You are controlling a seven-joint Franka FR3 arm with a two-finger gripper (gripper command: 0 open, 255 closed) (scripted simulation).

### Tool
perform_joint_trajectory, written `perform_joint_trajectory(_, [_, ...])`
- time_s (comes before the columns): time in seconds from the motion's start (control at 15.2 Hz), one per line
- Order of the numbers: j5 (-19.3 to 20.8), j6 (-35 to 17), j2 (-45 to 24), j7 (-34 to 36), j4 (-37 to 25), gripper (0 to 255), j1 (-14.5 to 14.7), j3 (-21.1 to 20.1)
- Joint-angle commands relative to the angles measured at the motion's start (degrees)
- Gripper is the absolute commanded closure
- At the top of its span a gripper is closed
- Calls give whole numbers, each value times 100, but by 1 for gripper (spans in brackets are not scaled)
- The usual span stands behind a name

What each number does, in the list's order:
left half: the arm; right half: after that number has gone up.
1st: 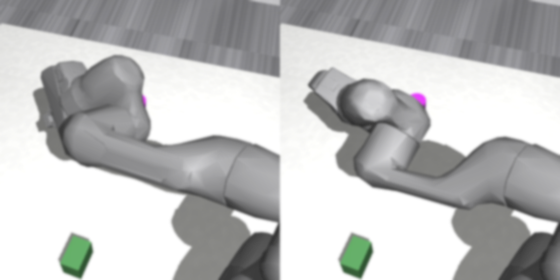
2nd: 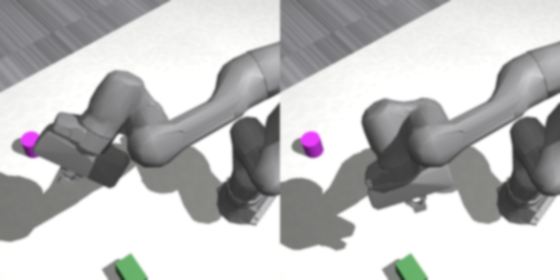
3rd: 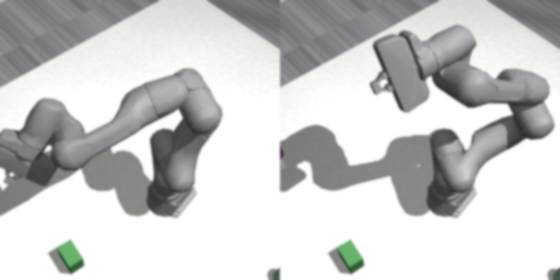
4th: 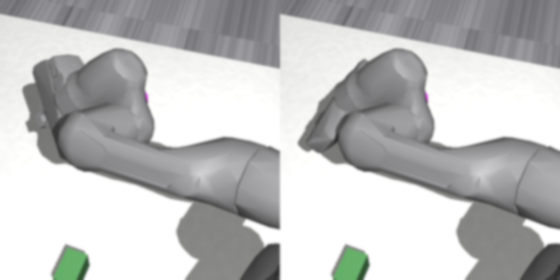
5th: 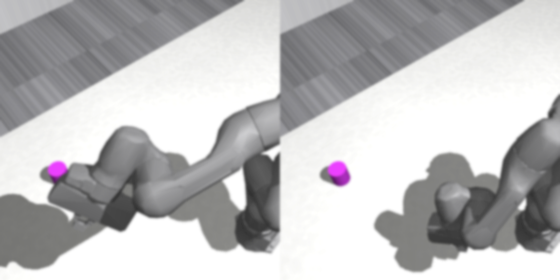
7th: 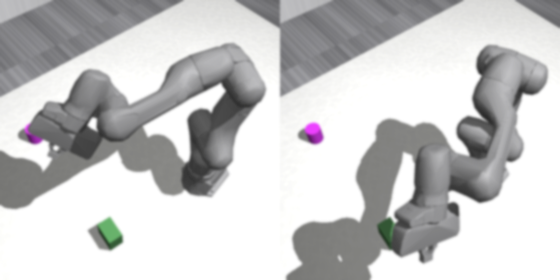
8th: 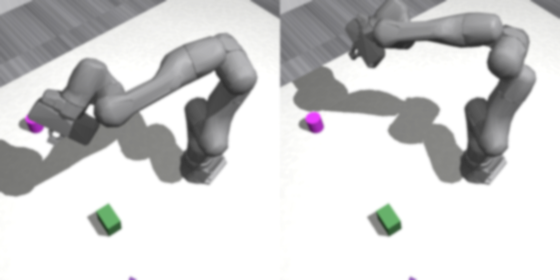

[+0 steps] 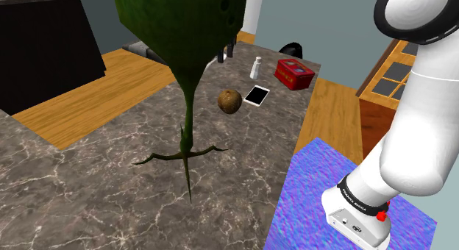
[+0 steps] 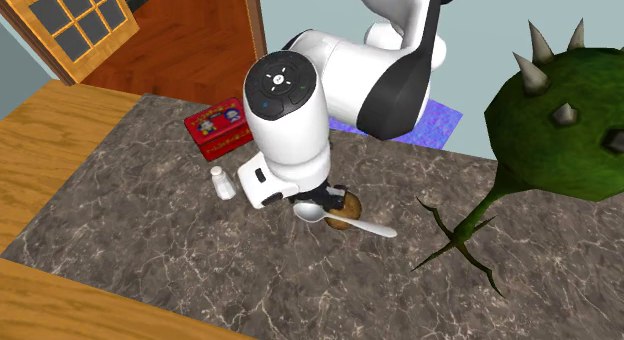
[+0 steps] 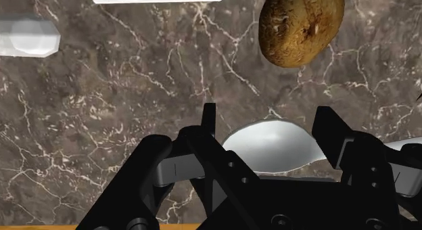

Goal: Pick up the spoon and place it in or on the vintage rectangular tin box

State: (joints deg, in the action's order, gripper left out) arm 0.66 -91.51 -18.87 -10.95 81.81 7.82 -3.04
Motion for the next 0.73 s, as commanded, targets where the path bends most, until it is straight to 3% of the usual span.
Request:
perform_joint_trajectory(0.0, [0, 113, -10, 3, -120, 255, 3, -1])
perform_joint_trajectory(0.66, [59, -112, 569, -1202, 669, 255, -764, 456])
